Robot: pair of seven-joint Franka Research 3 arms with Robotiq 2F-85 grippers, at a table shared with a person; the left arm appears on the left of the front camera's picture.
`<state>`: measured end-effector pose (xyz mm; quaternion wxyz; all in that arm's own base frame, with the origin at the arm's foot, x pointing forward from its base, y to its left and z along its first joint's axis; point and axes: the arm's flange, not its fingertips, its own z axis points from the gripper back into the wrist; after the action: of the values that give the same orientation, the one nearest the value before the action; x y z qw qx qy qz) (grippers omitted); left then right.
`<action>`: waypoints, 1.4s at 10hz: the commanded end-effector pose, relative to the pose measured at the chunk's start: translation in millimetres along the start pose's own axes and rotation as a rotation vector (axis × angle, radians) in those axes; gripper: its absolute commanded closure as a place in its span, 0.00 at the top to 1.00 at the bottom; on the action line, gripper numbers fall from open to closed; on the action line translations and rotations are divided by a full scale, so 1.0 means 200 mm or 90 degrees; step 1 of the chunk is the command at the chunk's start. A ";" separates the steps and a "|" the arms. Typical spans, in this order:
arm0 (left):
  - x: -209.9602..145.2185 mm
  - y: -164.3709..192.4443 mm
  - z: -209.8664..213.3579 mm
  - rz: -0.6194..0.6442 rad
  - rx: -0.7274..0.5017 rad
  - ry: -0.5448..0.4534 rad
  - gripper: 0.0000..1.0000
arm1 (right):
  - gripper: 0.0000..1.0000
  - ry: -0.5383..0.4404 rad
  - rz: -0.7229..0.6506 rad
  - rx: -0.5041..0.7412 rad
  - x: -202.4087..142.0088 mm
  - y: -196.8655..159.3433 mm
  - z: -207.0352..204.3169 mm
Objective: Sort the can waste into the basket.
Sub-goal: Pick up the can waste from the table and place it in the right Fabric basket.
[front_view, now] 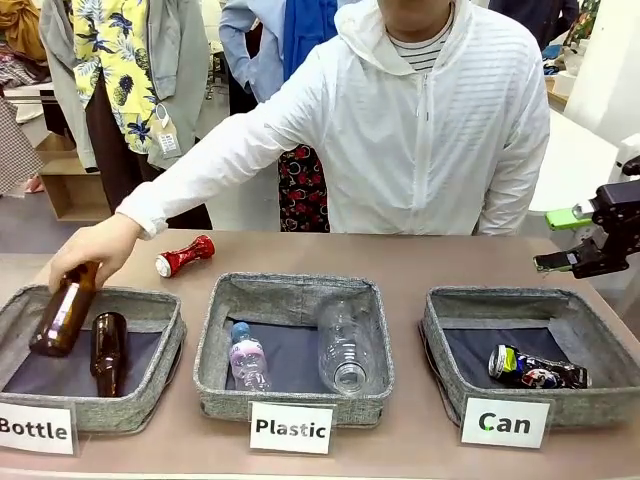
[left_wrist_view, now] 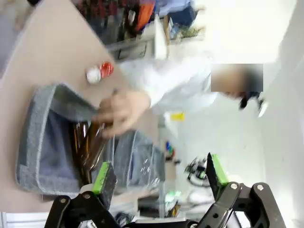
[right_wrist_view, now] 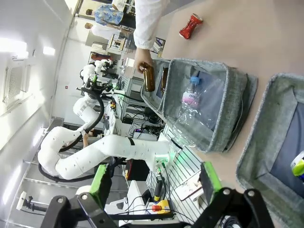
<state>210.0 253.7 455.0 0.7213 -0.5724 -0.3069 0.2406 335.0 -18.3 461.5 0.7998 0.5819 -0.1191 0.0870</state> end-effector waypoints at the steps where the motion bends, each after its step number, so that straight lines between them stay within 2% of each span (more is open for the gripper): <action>1: -0.07 0.13 -0.03 0.007 -0.094 -0.094 1.00 | 1.00 0.008 -0.002 -0.002 0.00 0.01 0.01; 6: 0.07 0.09 -0.15 0.003 -0.066 -0.032 1.00 | 1.00 0.008 -0.002 -0.002 0.00 0.01 0.01; 7: 0.10 0.05 -0.20 -0.006 -0.056 -0.002 1.00 | 1.00 0.008 -0.002 -0.002 0.00 0.01 0.01; 12: 0.27 -0.17 -0.51 -0.035 0.100 0.148 1.00 | 1.00 0.008 -0.002 -0.002 0.00 0.01 0.01; 14: 0.34 -0.25 -0.81 -0.072 0.210 0.238 1.00 | 1.00 0.008 -0.002 -0.002 0.00 0.01 0.01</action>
<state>351.0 186.4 485.7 0.8293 -0.5010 -0.1921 0.1561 335.0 -18.1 461.4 0.7999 0.5818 -0.1187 0.0871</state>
